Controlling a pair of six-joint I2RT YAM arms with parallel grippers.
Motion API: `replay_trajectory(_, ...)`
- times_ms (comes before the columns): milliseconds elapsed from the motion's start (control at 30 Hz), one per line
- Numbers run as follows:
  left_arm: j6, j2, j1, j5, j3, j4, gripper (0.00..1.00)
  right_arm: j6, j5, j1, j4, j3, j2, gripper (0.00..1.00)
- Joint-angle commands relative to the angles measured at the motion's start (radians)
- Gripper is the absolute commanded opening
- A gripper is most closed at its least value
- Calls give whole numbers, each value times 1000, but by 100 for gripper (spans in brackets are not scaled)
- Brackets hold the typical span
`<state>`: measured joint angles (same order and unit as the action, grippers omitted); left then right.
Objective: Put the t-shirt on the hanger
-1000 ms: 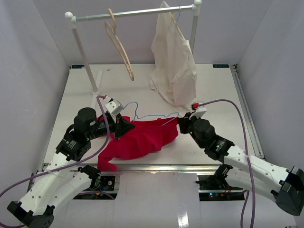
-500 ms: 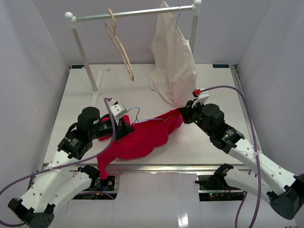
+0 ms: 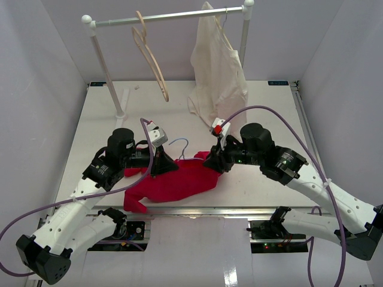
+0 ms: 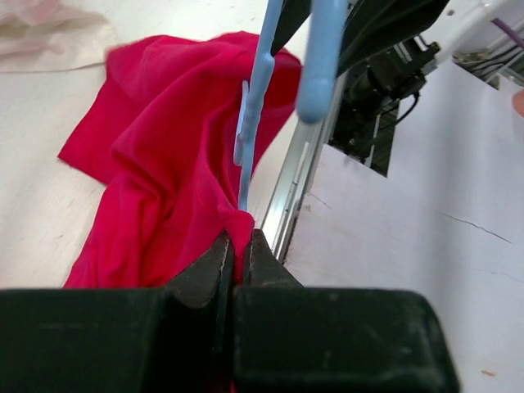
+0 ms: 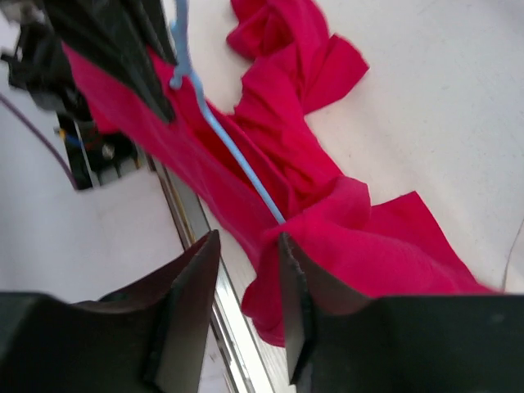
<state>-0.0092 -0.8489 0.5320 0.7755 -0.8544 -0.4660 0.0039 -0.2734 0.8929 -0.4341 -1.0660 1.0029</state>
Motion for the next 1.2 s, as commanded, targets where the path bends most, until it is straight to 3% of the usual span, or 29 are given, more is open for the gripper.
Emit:
replay_trajectory(0,-39,-11,-3,163,3,92,0,-90,-68,9,-29,-22,-29,47)
replay_trajectory(200,-77,-7,-3,201,-5,125,0,-128,-187,11,48,-100,-5,56)
replay_trajectory(633,-109,-26,-3,233,19,172,0,-69,-277,57,334,-169,217,55)
replay_trajectory(700,-122,-23,-3,241,21,180,0,-51,-288,61,390,-144,226,52)
replay_trajectory(733,-129,-17,-3,246,20,189,0,-39,-291,61,427,-122,224,46)
replay_trajectory(833,-139,-7,-3,233,2,177,0,-20,-275,61,480,-65,205,11)
replay_trajectory(867,-135,-2,-3,212,-9,153,0,-16,-245,60,472,-55,198,8)
replay_trajectory(967,-125,18,-3,116,-70,68,2,-12,-187,57,438,-35,145,8)
replay_trajectory(1067,-90,34,-3,-73,-130,-34,15,-38,-194,49,351,-29,74,8)
replay_trajectory(1167,-86,39,-4,-202,-170,-83,20,-42,-179,34,320,-13,22,8)
